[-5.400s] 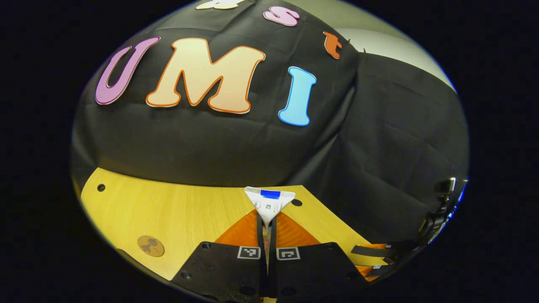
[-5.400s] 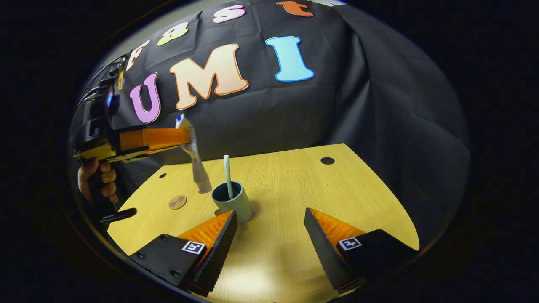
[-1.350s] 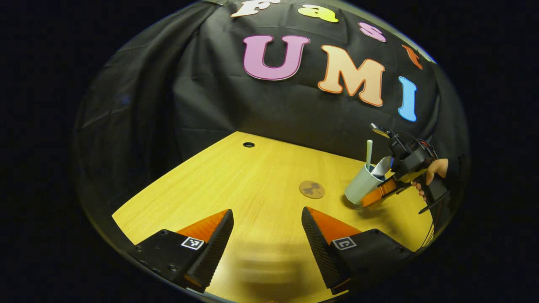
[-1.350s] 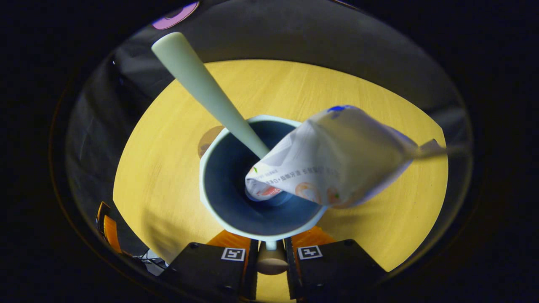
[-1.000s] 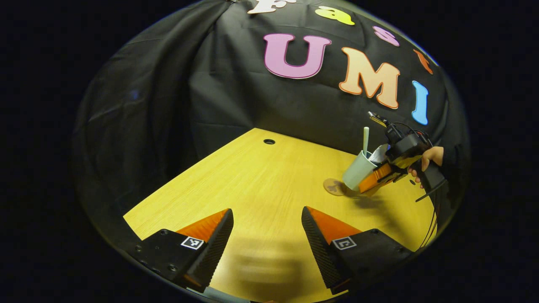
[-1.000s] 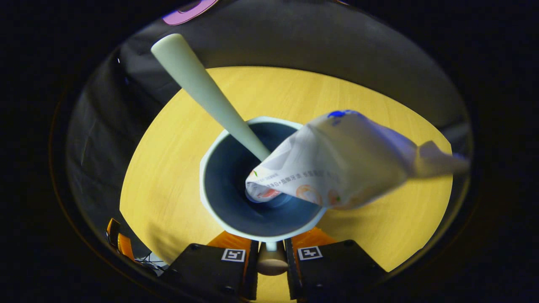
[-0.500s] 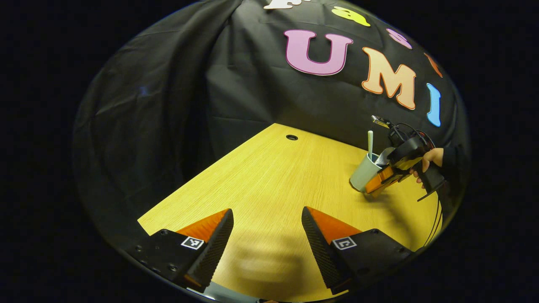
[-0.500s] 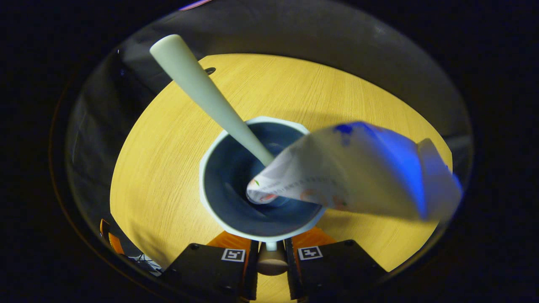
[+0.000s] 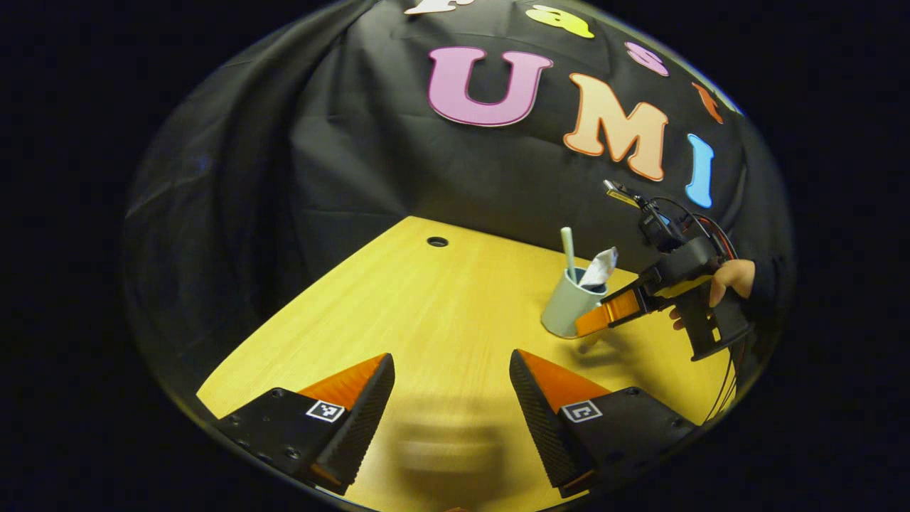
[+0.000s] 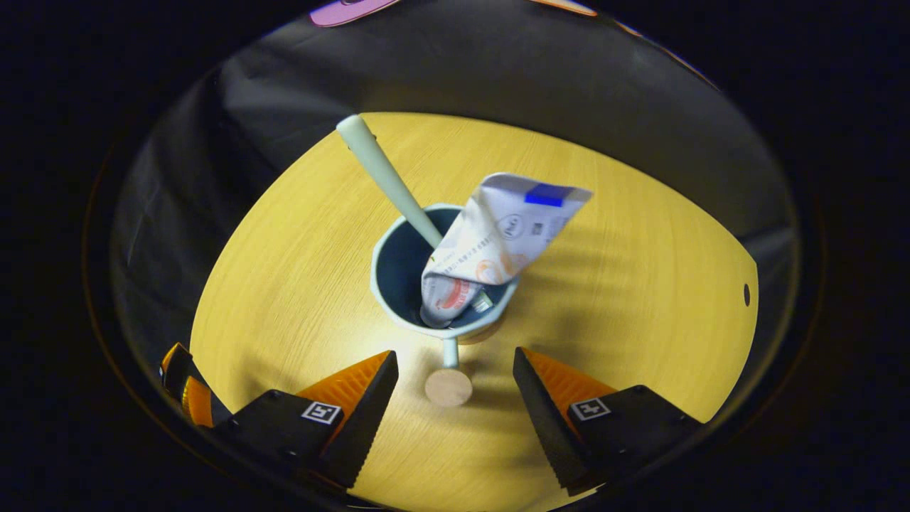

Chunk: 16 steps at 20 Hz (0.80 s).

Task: Put the toothbrush and toothpaste on the desktop into the cup, then pick up the cup and place it on the coaster on the desktop.

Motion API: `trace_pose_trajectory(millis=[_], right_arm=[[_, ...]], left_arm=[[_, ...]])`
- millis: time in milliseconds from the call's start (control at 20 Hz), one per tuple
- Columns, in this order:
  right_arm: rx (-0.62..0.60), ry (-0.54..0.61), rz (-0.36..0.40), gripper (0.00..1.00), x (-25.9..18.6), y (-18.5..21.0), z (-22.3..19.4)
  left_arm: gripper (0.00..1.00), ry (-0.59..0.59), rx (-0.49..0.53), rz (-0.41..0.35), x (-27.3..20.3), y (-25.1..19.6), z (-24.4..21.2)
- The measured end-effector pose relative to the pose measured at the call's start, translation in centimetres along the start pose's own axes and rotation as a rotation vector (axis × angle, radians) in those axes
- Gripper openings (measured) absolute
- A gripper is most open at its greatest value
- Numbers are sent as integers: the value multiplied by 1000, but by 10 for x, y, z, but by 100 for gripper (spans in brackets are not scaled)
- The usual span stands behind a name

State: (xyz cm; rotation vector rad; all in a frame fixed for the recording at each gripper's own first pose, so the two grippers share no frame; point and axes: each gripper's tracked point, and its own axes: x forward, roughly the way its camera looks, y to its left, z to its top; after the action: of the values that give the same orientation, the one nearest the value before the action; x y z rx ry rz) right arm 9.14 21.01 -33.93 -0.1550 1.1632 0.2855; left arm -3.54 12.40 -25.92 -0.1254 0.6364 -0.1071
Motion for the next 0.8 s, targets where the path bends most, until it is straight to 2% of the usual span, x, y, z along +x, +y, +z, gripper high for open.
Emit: trace_pose_trajectory(millis=[200,350,550,800], right_arm=[[80,-238,-11,100,-38,-23,18],[72,-411,-39,100,-76,-54,24],[89,-595,-33,100,-150,-86,22],[149,-867,-138,100,-235,-144,5]], left_arm=[[94,-25,34,-102,19,-45,20],[94,-62,36,-128,24,-78,39],[94,-136,53,-142,17,-126,67],[93,-266,68,-199,-16,-198,110]])
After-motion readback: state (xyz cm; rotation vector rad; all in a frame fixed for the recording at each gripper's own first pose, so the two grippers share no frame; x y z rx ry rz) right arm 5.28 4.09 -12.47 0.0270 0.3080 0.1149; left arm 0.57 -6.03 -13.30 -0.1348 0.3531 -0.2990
